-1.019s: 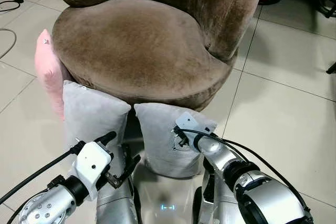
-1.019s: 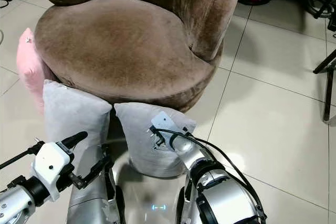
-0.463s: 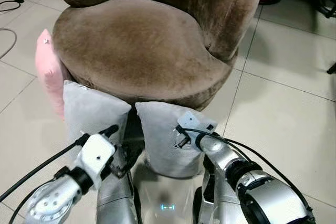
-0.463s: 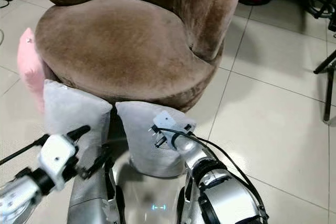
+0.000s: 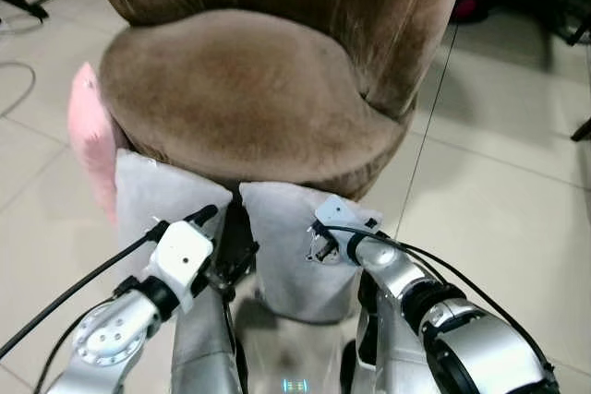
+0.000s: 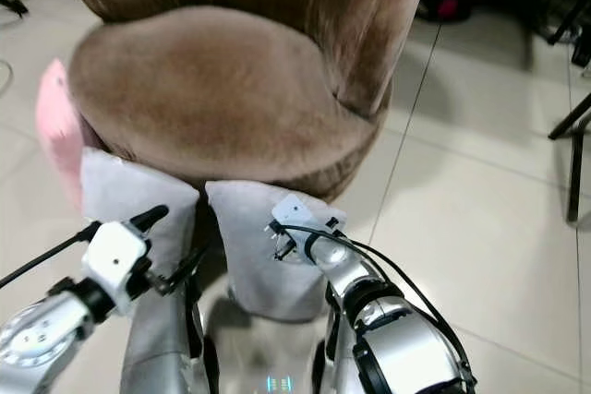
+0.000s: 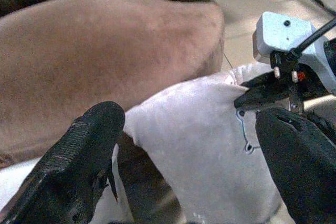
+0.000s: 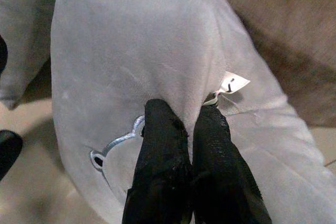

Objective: Move the pillow to the sofa from floor

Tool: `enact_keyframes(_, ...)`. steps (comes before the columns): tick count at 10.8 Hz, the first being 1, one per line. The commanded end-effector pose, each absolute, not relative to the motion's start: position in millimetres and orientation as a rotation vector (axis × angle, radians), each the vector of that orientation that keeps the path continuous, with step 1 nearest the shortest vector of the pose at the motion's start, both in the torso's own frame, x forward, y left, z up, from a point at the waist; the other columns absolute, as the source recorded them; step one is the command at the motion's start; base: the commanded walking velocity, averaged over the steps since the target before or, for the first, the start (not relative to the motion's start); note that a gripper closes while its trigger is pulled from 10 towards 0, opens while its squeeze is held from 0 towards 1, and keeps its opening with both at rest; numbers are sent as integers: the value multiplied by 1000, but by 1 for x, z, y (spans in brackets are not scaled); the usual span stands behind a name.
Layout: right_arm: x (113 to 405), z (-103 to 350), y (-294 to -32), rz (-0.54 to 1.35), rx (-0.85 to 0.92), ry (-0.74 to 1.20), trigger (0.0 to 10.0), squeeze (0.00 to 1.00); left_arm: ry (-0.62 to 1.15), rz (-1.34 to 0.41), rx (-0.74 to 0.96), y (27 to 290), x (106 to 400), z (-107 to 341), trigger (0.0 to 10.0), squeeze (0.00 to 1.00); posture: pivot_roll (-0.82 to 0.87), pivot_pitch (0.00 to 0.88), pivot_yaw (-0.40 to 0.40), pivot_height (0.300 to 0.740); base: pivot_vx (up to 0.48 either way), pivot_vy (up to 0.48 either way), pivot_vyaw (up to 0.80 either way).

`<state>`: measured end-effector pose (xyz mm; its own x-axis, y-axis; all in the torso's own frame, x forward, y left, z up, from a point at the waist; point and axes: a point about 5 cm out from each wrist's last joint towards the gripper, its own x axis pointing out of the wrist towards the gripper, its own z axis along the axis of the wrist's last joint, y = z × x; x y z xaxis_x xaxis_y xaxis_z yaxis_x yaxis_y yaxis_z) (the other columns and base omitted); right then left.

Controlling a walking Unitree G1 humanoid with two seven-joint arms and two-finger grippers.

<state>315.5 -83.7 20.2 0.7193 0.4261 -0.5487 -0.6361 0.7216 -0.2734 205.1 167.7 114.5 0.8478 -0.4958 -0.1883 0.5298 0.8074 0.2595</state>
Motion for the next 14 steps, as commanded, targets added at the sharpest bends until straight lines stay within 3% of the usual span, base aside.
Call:
enact_keyframes(1,322,31,-89,626,-404,415,0,0,103,-550,282,163,204,112,10000,0,140,32,4,520,0,0,0)
enact_keyframes(4,342,83,-120,683,-316,194,0,0,43,-504,234,157,206,115,10000,0,93,0,-16,520,0,0,0)
enact_keyframes(9,339,188,-159,532,-161,-107,0,0,-61,-427,251,165,219,134,10000,0,60,0,-9,520,0,0,0)
enact_keyframes(10,336,212,-163,399,-66,-168,10000,0,-99,-359,242,168,227,146,10000,0,52,0,-2,520,0,0,0)
enact_keyframes(12,322,214,-157,246,-17,-198,10000,0,-132,-254,238,171,242,158,10000,0,38,0,-9,520,0,0,0)
enact_keyframes(14,308,199,-138,211,28,-167,10000,0,-135,-191,233,164,254,157,10000,0,42,0,-30,539,0,0,0)
